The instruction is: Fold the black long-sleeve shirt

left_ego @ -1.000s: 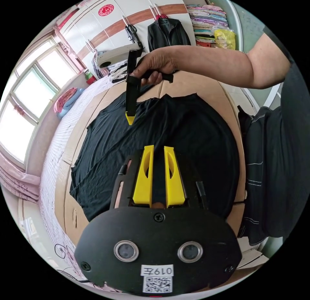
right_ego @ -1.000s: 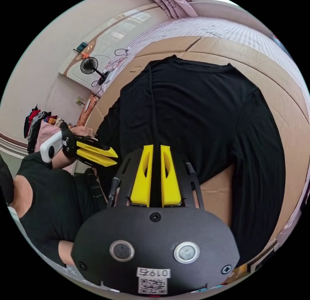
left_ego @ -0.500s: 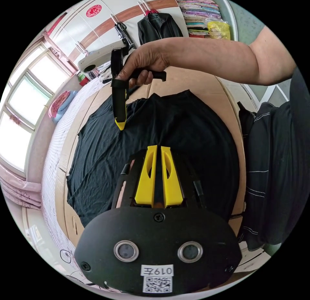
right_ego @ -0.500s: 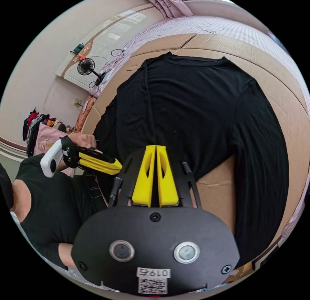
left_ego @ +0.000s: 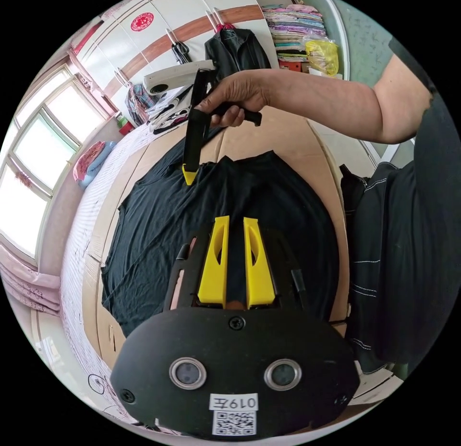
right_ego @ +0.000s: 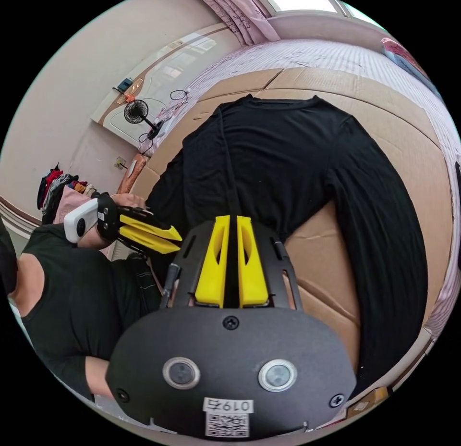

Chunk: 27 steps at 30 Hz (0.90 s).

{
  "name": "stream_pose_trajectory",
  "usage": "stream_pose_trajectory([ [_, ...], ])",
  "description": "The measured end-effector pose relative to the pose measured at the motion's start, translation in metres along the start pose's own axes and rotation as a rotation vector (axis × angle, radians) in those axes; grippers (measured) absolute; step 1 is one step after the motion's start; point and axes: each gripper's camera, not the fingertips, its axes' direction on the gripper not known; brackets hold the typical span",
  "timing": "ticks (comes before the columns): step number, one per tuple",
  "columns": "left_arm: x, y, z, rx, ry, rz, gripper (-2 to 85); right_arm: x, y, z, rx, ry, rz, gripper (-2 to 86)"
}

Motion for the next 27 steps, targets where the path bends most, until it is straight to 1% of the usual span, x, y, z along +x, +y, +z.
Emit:
stream_pose_trajectory([
  [4,0.014,-0.01,0.009,0.003,-0.034,0.061,1.0,-0.006,0.02,-0.007,-0.027,0.005,0.01,1.2],
  [9,0.026,-0.015,0.021,-0.018,-0.034,0.118,0.9,-0.008,0.036,-0.011,-0.041,-0.011,0.03,0.8],
  [13,0.026,-0.013,0.027,-0.038,-0.019,0.099,1.0,-0.014,0.046,-0.016,-0.042,-0.005,0.033,-0.2],
  [22,0.029,0.002,0.021,-0.018,0.021,0.043,0.9,-0.037,0.069,-0.033,-0.015,0.042,0.042,-0.6],
  [27,0.032,0.013,0.021,-0.021,0.025,0.036,1.0,-0.053,0.088,-0.049,0.033,0.04,0.065,-0.2],
])
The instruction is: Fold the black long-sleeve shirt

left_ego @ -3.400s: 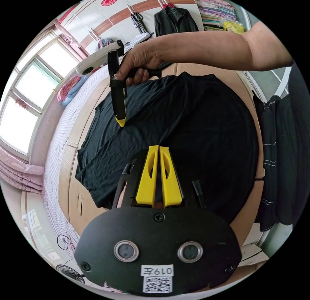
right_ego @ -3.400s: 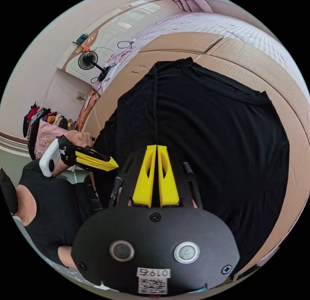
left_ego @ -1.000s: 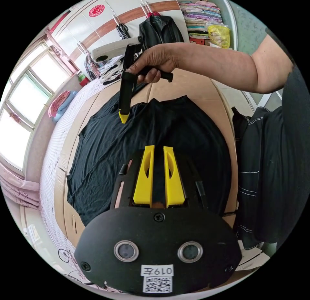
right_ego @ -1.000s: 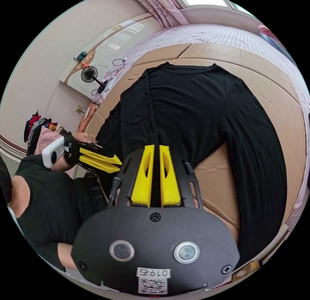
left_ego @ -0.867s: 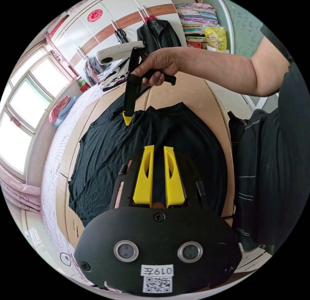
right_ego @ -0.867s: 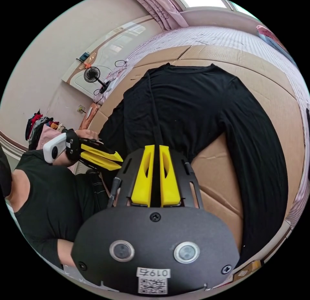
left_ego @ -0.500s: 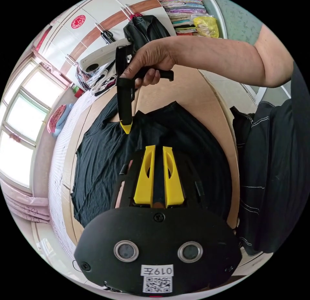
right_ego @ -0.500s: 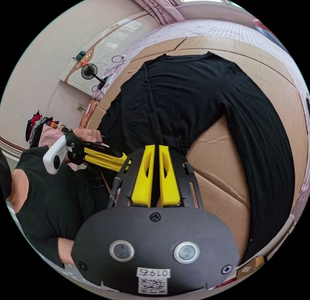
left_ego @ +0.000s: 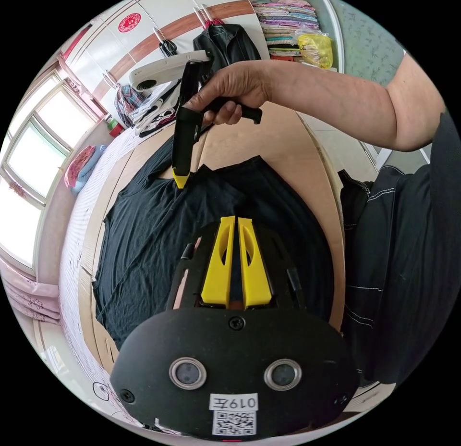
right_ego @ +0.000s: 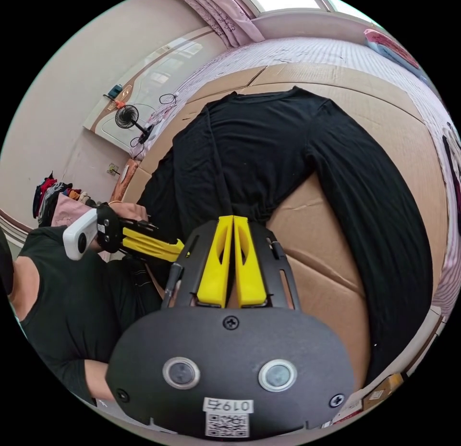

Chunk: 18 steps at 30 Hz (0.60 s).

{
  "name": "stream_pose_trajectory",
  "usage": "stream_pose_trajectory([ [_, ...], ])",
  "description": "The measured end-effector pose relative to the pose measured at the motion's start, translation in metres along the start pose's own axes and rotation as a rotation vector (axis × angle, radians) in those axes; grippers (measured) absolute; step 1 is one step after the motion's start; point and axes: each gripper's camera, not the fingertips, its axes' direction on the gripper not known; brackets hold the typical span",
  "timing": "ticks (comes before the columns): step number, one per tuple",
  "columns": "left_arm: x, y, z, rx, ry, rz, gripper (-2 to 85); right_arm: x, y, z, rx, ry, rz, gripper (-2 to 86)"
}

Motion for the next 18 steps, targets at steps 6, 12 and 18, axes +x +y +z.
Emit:
stream_pose_trajectory([
  [6,0.006,0.015,-0.004,0.004,-0.005,0.002,1.0,-0.02,0.033,-0.017,0.007,-0.009,0.027,1.0],
  [12,0.01,0.031,-0.01,0.012,0.01,-0.02,1.3,-0.046,0.056,-0.02,0.008,0.023,0.03,-0.2],
  [18,0.017,0.054,-0.026,-0.007,-0.011,-0.097,1.6,-0.091,0.09,-0.041,0.125,0.111,0.017,0.0],
])
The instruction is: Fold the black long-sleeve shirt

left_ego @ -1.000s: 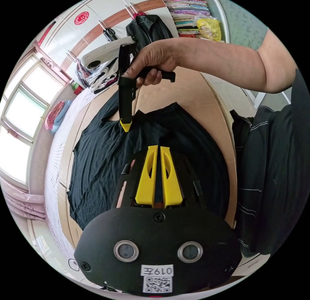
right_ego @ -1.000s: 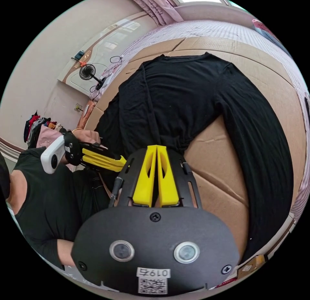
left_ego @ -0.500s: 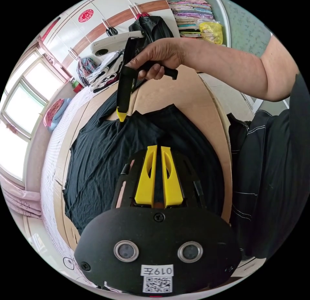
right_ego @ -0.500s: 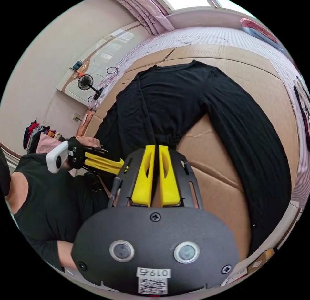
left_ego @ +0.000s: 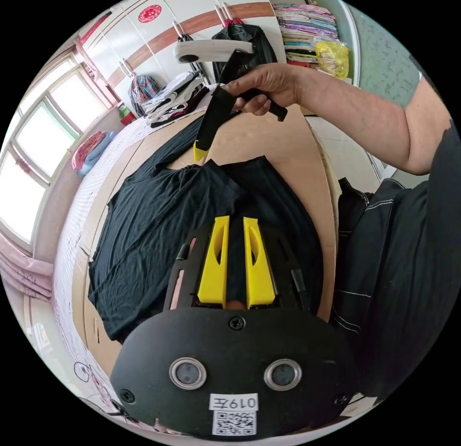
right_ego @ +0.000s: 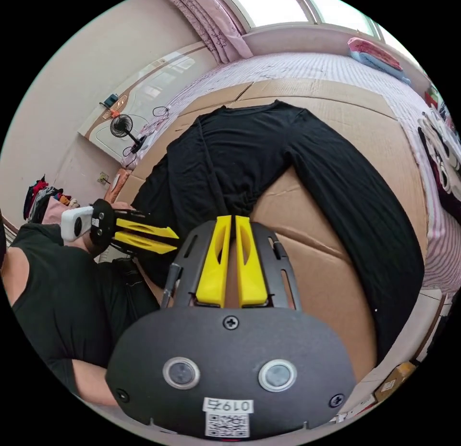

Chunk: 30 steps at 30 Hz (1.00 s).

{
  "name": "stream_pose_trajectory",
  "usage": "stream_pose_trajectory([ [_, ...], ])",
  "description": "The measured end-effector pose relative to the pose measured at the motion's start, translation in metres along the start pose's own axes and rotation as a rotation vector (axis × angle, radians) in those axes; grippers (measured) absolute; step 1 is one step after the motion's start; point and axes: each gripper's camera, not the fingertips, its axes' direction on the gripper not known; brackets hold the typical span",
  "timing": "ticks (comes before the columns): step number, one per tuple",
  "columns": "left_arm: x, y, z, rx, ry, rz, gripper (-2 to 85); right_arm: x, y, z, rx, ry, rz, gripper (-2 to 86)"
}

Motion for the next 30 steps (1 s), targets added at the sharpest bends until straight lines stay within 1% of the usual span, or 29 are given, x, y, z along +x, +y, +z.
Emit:
stream_pose_trajectory([
  [2,0.003,0.019,-0.019,0.041,-0.02,-0.105,1.9,-0.03,0.026,-0.023,0.14,0.084,-0.039,-0.3],
  [4,0.007,0.039,-0.034,0.064,-0.05,-0.182,1.9,-0.06,0.048,-0.035,0.236,0.102,-0.114,-0.4],
  [5,0.009,0.053,-0.043,0.072,-0.079,-0.235,1.9,-0.081,0.062,-0.039,0.285,0.079,-0.173,-0.5],
  [7,0.011,0.076,-0.057,0.078,-0.114,-0.314,1.9,-0.113,0.078,-0.038,0.314,0.006,-0.265,-0.6],
  [8,0.011,0.091,-0.066,0.074,-0.136,-0.375,1.9,-0.133,0.086,-0.035,0.309,-0.043,-0.313,-0.6],
  [10,0.008,0.116,-0.08,0.05,-0.188,-0.475,1.9,-0.163,0.098,-0.028,0.306,-0.069,-0.366,-0.6],
  [12,0.004,0.141,-0.095,0.023,-0.256,-0.568,2.1,-0.192,0.108,-0.019,0.286,-0.044,-0.403,-0.5],
  [14,-0.004,0.177,-0.115,-0.012,-0.36,-0.711,2.6,-0.23,0.116,-0.005,0.237,-0.061,-0.477,-0.1],
  [15,-0.006,0.186,-0.12,-0.016,-0.367,-0.742,2.8,-0.24,0.118,-0.002,0.223,-0.076,-0.498,0.3],
  [17,-0.015,0.223,-0.131,-0.035,-0.326,-0.882,3.9,-0.276,0.125,0.011,0.17,-0.121,-0.59,3.1],
  [18,-0.016,0.232,-0.134,-0.035,-0.316,-0.916,4.3,-0.285,0.127,0.014,0.154,-0.12,-0.612,4.0],
  [20,-0.017,0.262,-0.141,-0.012,-0.273,-1.023,5.5,-0.317,0.134,0.031,0.091,-0.048,-0.677,5.5],
  [23,-0.017,0.289,-0.14,-0.027,-0.234,-1.131,6.0,-0.35,0.139,0.045,0.062,-0.009,-0.736,6.0],
  [25,-0.016,0.297,-0.138,-0.035,-0.209,-1.152,6.0,-0.371,0.139,0.054,0.039,0.003,-0.775,5.9],
  [28,-0.015,0.301,-0.14,-0.002,-0.158,-1.145,5.7,-0.399,0.14,0.07,0.004,0.039,-0.812,5.5],
  [30,-0.015,0.303,-0.141,0.008,-0.148,-1.145,5.1,-0.411,0.14,0.074,-0.001,0.028,-0.821,5.4],
])
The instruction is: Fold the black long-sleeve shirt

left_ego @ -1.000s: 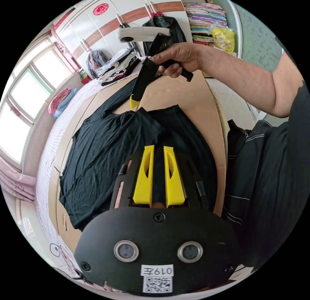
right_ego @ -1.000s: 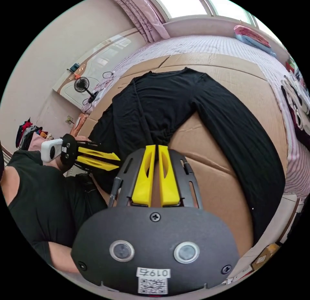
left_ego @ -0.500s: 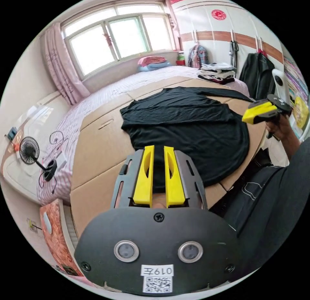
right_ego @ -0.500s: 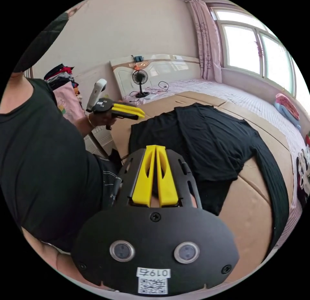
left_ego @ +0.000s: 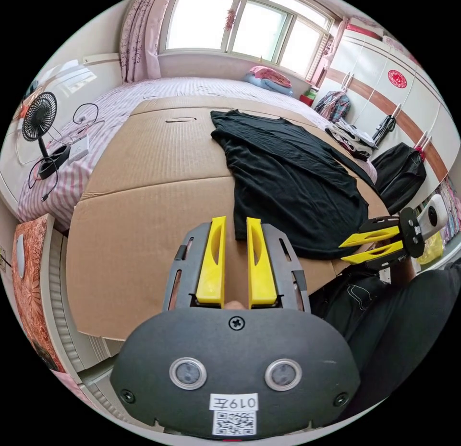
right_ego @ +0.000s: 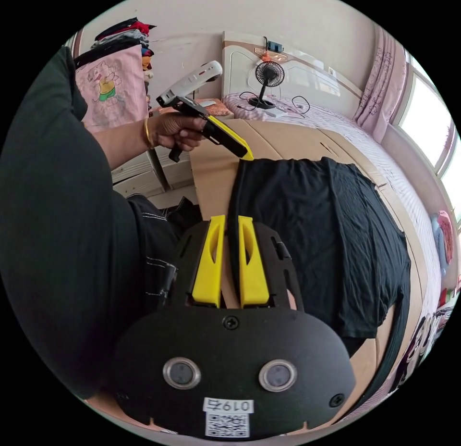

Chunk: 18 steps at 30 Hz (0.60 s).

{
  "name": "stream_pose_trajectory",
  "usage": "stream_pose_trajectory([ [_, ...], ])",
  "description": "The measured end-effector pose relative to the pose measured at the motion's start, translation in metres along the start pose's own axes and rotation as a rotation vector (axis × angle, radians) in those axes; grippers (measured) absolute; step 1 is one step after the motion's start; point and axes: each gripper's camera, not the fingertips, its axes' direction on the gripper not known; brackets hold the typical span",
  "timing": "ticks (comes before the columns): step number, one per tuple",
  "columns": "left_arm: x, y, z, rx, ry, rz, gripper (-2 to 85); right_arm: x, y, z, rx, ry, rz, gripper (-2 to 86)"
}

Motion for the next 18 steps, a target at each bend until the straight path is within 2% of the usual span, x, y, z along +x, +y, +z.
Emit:
stream_pose_trajectory([
  [6,-0.004,0.002,-0.001,-0.033,0.023,0.039,2.2,-0.018,-0.019,0.013,-0.044,-0.009,0.017,5.0],
  [18,-0.007,0.009,-0.015,-0.093,-0.087,0.057,1.2,-0.046,-0.04,0.02,-0.074,-0.045,0.012,5.3],
])
